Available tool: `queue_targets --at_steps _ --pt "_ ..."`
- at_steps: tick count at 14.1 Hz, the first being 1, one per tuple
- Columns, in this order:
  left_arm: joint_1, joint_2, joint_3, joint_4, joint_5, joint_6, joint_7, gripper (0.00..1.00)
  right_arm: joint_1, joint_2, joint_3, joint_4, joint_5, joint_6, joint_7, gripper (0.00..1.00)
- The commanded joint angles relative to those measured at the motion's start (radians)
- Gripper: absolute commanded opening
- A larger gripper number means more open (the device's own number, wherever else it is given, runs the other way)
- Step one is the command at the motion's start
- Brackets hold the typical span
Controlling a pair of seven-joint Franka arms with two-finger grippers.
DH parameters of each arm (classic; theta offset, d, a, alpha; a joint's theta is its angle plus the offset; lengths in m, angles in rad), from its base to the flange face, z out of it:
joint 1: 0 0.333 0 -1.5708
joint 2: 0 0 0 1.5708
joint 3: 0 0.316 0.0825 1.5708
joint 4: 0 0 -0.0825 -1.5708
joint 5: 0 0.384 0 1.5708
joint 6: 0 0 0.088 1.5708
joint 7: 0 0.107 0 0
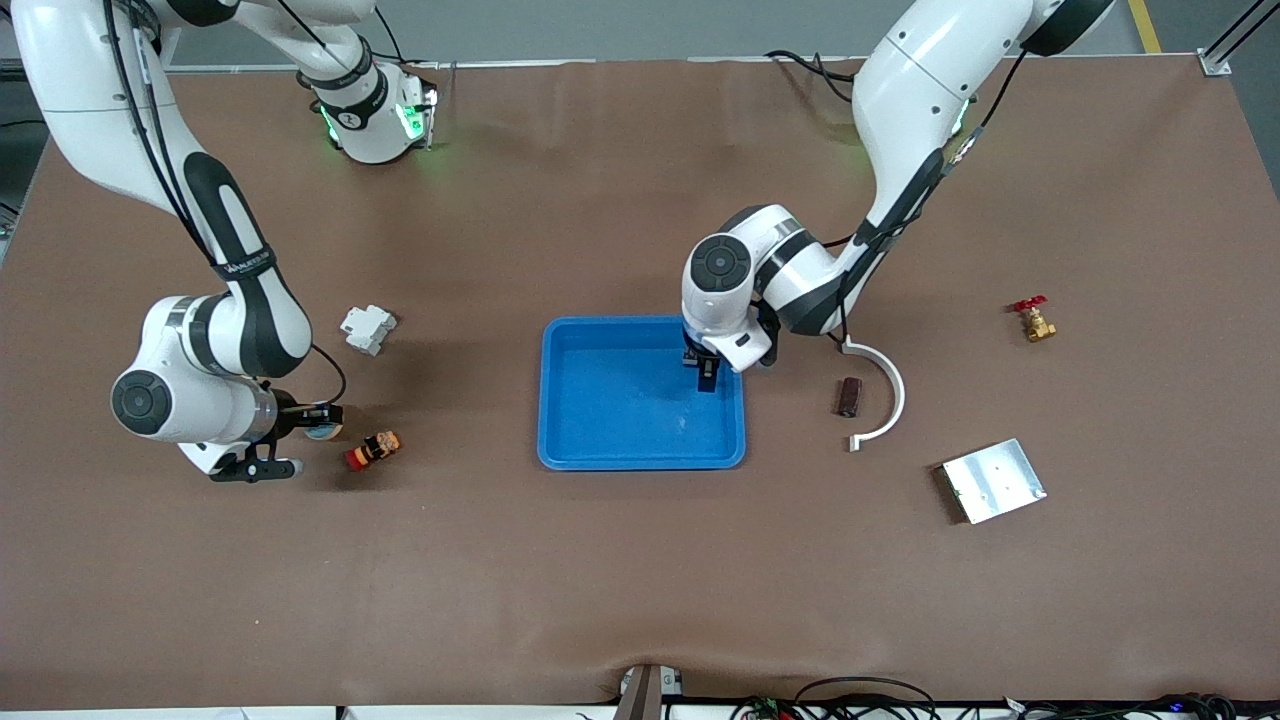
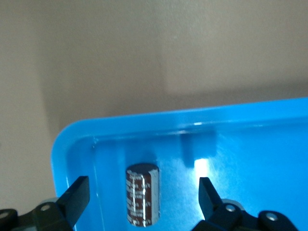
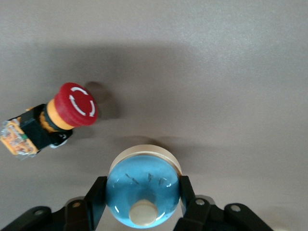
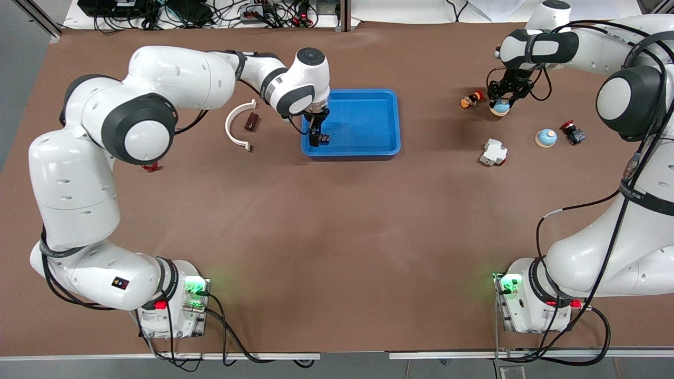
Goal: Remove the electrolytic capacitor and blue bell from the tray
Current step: 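Set the second bell down with the right gripper while the left gripper reaches the tray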
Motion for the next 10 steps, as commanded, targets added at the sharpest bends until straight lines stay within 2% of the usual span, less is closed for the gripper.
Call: queue_targets --at_steps 1,2,4,6,10 --pt "-0.026 0.036 0.001 0.050 0.008 -0.014 -0.034 1.00 -0.003 -0.006 -0.012 -0.011 -0.011 0.004 0.003 0.86" --pt "-0.027 0.039 0.002 0.053 0.011 -0.012 -0.038 1.00 -0.005 -0.006 -0.012 -0.007 -0.009 -0.002 0.006 1.00" --pt "-0.032 0.053 0.002 0.061 0.012 -0.011 -0.038 1.00 0.004 -0.016 -0.014 -0.005 -0.009 -0.007 0.008 1.00" --pt "-0.035 0.068 0.007 0.074 0.020 -0.011 -0.036 1.00 0.009 -0.026 -0.017 0.045 -0.008 -0.055 0.008 1.00" --pt "-0.028 0.073 0.010 0.075 0.058 0.006 -0.007 1.00 0.042 -0.102 -0.039 0.156 -0.003 -0.243 0.013 1.00"
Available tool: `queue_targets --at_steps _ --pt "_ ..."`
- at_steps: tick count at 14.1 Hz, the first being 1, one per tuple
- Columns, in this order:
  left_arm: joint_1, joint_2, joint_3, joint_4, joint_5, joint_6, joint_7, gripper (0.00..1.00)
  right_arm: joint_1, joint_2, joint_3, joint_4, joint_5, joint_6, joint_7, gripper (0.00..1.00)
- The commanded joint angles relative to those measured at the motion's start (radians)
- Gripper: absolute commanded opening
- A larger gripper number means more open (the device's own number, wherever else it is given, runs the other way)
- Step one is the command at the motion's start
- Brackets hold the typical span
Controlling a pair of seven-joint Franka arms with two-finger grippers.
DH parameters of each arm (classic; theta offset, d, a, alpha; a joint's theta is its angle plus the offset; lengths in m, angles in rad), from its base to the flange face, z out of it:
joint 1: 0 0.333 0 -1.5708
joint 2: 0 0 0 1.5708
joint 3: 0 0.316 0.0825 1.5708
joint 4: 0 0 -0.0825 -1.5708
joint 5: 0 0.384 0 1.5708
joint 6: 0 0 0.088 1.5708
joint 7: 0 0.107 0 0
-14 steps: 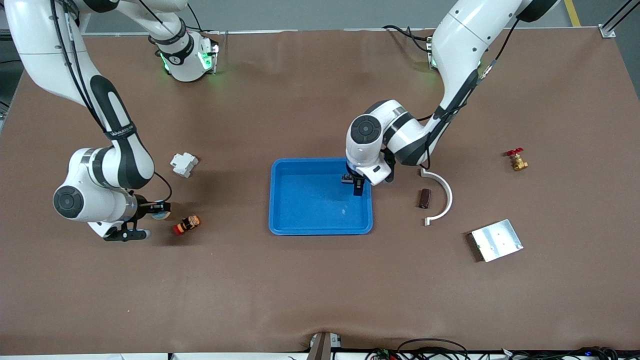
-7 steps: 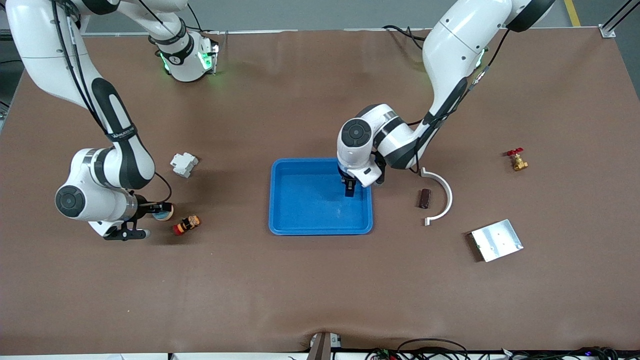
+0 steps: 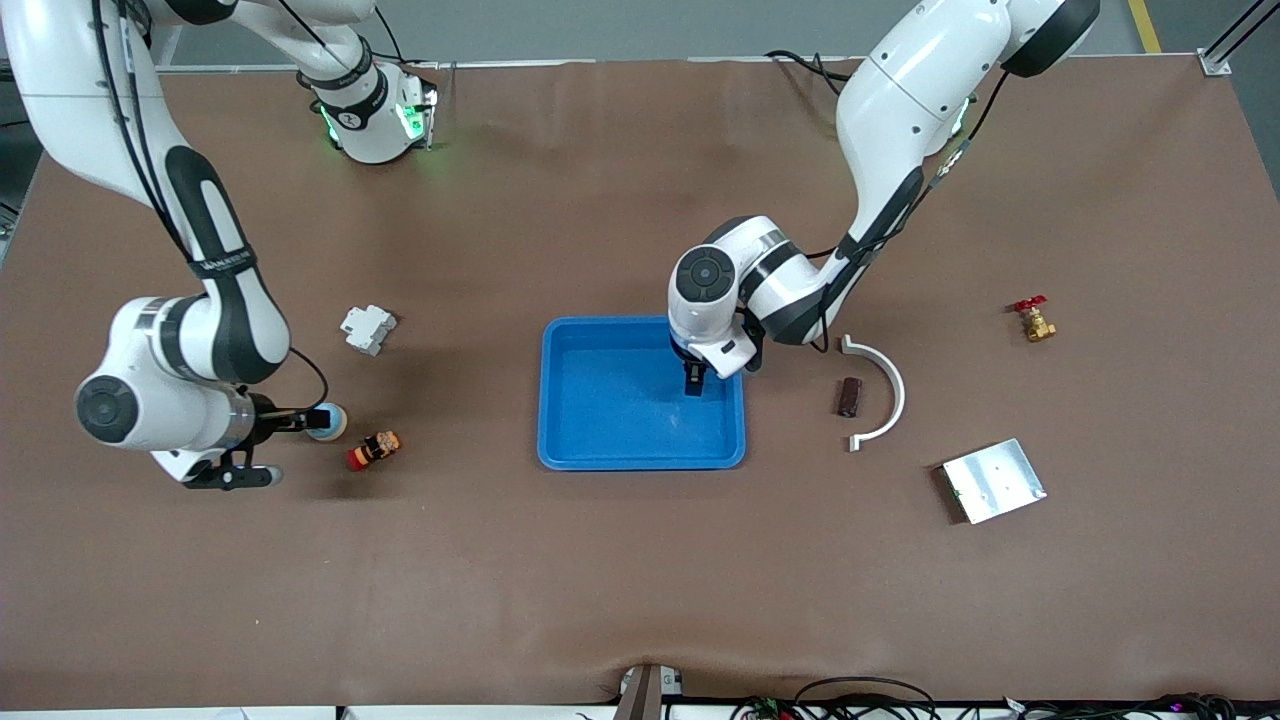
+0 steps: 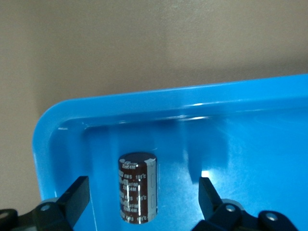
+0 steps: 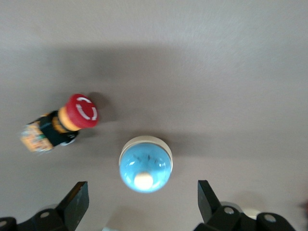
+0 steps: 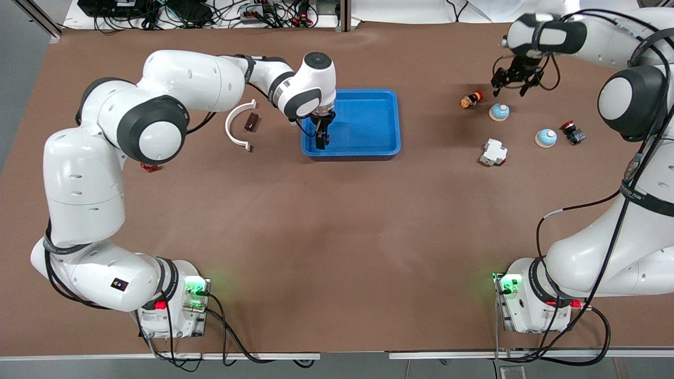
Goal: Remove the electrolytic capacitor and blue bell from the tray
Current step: 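Set the second bell down with the right gripper while the left gripper reaches the tray, then grasp the standing capacitor with the left gripper while the right arm retracts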
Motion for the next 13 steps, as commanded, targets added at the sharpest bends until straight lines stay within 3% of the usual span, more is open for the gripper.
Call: queue_targets --at_steps 1,7,10,13 --pt "-0.003 0.010 0.004 0.019 0.066 0.006 -0.001 1.00 0.059 -0.107 -0.050 0.032 -0.003 -0.099 0.012 1.00" --pt "0.003 0.006 0.004 0.019 0.088 0.006 0.077 1.00 0.057 -0.340 -0.018 0.054 0.026 -0.262 0.096 1.00" --pt "0.002 0.006 0.004 0.020 0.086 0.006 0.075 1.00 0.026 -0.414 0.033 0.154 0.035 -0.435 0.208 1.00" --pt "-0.003 0.010 0.004 0.020 0.086 0.006 0.068 1.00 0.006 -0.443 0.035 0.251 0.034 -0.576 0.203 1.00"
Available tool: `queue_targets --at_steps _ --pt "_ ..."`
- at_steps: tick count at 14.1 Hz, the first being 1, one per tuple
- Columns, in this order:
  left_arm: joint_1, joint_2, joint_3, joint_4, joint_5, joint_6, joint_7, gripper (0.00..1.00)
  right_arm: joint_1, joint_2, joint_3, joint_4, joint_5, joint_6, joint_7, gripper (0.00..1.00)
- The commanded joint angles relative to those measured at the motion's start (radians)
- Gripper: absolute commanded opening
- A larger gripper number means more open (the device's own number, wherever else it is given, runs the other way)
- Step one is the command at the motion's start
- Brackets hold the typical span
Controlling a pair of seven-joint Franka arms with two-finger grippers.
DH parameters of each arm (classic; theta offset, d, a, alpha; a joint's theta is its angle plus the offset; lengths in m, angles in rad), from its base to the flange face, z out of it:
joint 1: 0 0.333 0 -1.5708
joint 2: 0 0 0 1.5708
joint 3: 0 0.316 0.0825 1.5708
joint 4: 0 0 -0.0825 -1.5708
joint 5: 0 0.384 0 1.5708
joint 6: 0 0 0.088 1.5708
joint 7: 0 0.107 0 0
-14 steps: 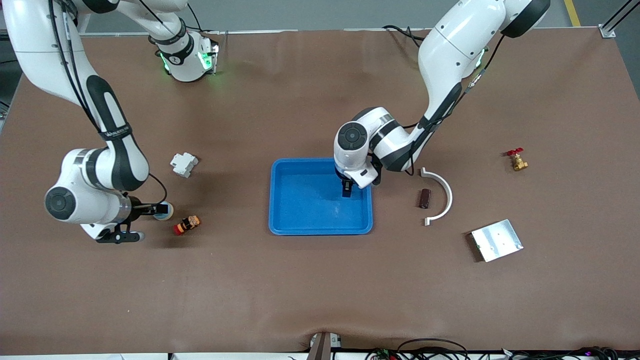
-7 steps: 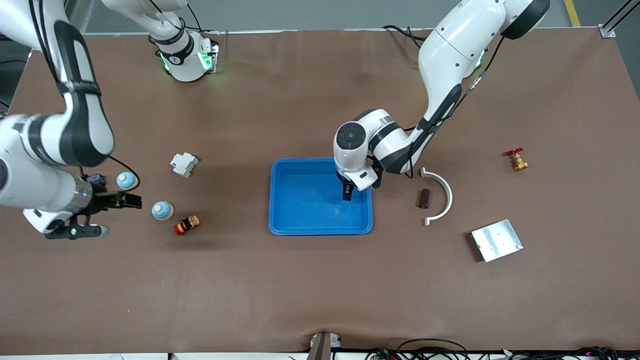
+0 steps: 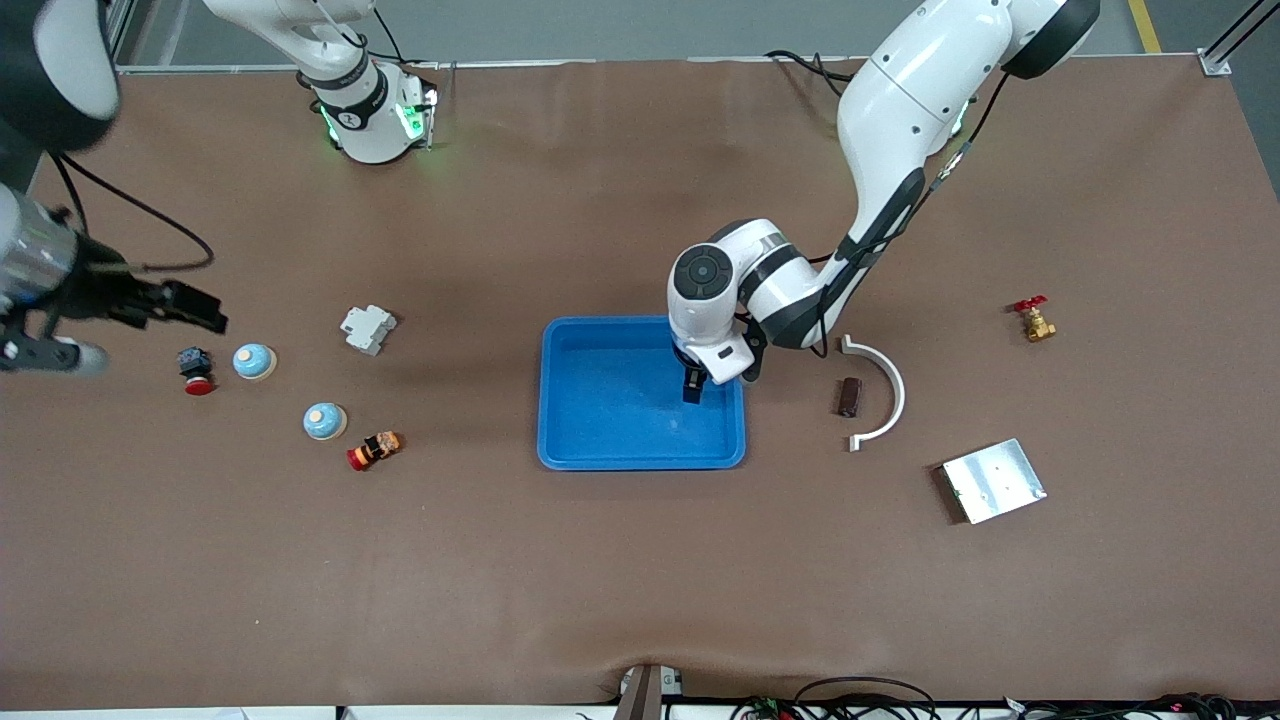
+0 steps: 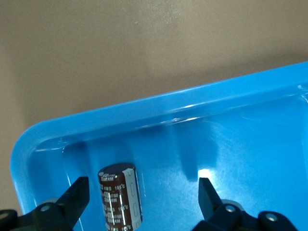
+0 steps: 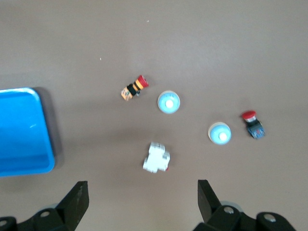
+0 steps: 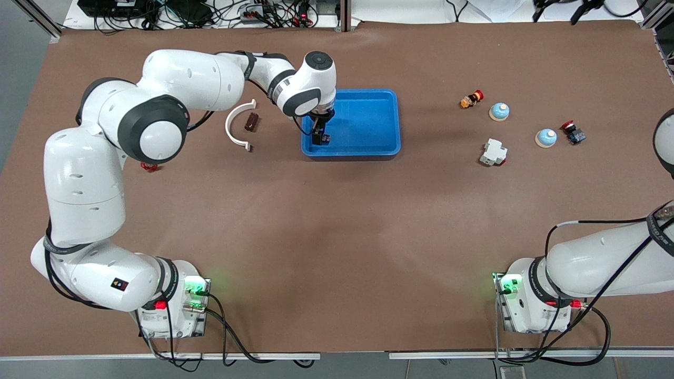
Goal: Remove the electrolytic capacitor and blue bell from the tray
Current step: 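Grasp the standing capacitor with the left gripper while the right arm retracts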
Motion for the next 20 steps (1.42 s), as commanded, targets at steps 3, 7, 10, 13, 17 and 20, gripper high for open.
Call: queue_targets --at_steps 3,7,10,13,17,20 --pt "-0.011 0.018 -0.001 0.013 0.008 0.004 -0.004 1.00 -0.030 -0.014 0.021 0.049 -0.007 -0.064 0.006 1.00" --pt "-0.012 0.024 0.001 0.014 0.002 0.003 -0.009 1.00 -0.030 -0.014 0.009 0.050 -0.026 -0.056 0.000 1.00" --pt "-0.022 0.024 0.001 0.017 0.011 0.003 -0.043 0.25 -0.030 -0.013 -0.024 0.050 -0.028 -0.032 0.000 1.00" --pt "-0.028 0.023 0.001 0.026 0.016 0.003 -0.043 0.00 -0.030 -0.013 -0.016 0.052 -0.059 -0.033 -0.005 1.00" --pt "-0.028 0.021 0.001 0.045 0.017 -0.003 -0.024 0.00 -0.028 -0.013 -0.018 0.058 -0.059 -0.030 -0.028 1.00" --pt "-0.029 0.013 0.001 0.045 0.022 -0.012 -0.004 0.00 -0.030 -0.004 -0.019 0.098 -0.050 -0.039 -0.020 1.00"
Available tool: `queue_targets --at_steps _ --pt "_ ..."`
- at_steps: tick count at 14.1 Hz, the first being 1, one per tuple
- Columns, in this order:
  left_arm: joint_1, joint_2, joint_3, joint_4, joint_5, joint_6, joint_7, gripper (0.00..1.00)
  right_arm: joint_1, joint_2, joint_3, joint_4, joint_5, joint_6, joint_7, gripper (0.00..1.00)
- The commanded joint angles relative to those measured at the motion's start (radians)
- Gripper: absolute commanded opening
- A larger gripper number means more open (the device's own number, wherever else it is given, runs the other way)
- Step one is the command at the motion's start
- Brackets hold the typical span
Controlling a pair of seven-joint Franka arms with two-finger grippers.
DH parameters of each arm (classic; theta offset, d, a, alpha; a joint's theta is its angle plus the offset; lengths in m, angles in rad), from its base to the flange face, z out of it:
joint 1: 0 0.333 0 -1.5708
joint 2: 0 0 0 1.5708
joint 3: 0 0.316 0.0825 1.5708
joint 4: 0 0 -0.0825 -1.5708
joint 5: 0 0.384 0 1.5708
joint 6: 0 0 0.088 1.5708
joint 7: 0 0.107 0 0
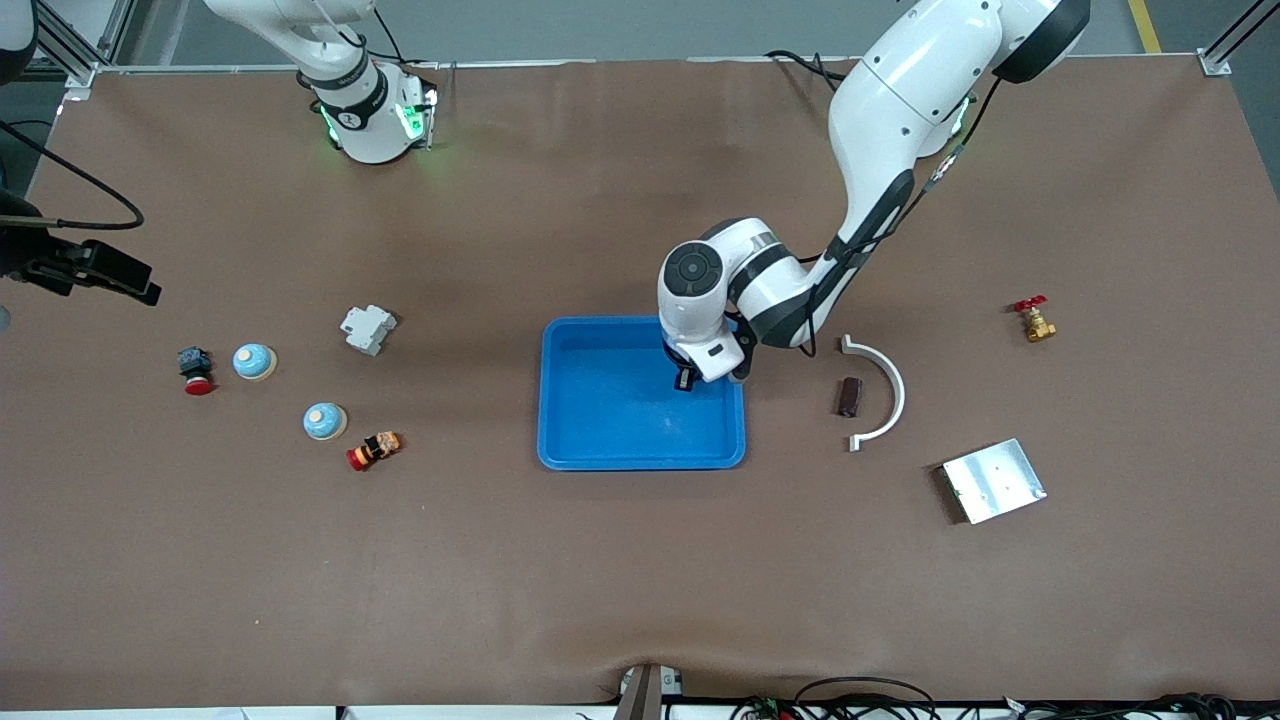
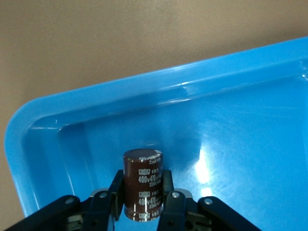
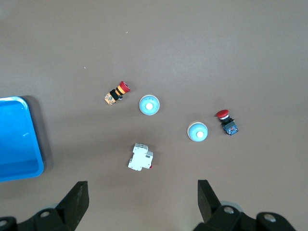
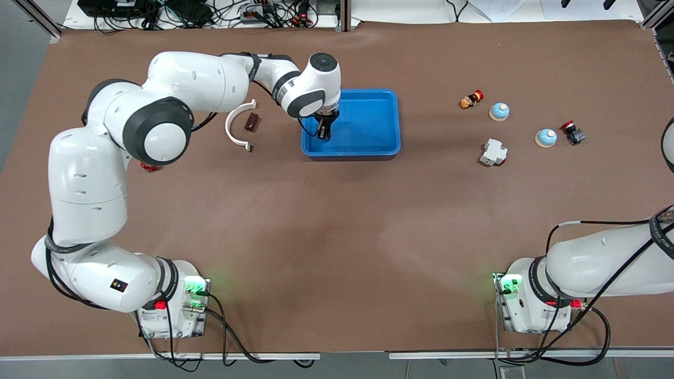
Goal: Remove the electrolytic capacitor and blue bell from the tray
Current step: 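Grasp the standing capacitor with the left gripper while the right arm retracts, then lift the capacitor and carry it with the left gripper toward the white arc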
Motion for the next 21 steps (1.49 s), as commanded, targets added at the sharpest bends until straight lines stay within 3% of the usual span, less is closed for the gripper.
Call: queue_targets --at_steps 1,6,10,13,17,21 --pt "-0.007 -0.011 0.002 0.015 0.037 -0.035 0.047 0.00 -0.006 0.012 0.007 0.051 -0.007 -0.018 -0.004 1.00" --pt "0.026 -0.085 -0.007 0.008 0.033 -0.129 0.326 0.00 -0.013 0.012 0.007 0.052 -0.007 -0.016 -0.004 1.00" --pt "0.079 -0.155 -0.022 -0.038 0.023 -0.132 0.560 0.00 -0.013 0.014 0.007 0.051 -0.014 -0.016 -0.010 1.00" --pt "0.231 -0.200 -0.112 -0.096 0.023 -0.132 0.777 0.00 -0.006 0.014 0.007 0.052 -0.010 -0.015 -0.001 1.00" --pt "0.524 -0.232 -0.313 -0.178 0.025 -0.132 1.059 0.00 -0.017 0.012 0.005 0.054 -0.001 -0.018 -0.012 1.00" --pt "0.721 -0.269 -0.407 -0.251 0.039 -0.132 1.320 0.00 -0.013 0.009 0.008 0.054 -0.016 -0.016 -0.013 1.00"
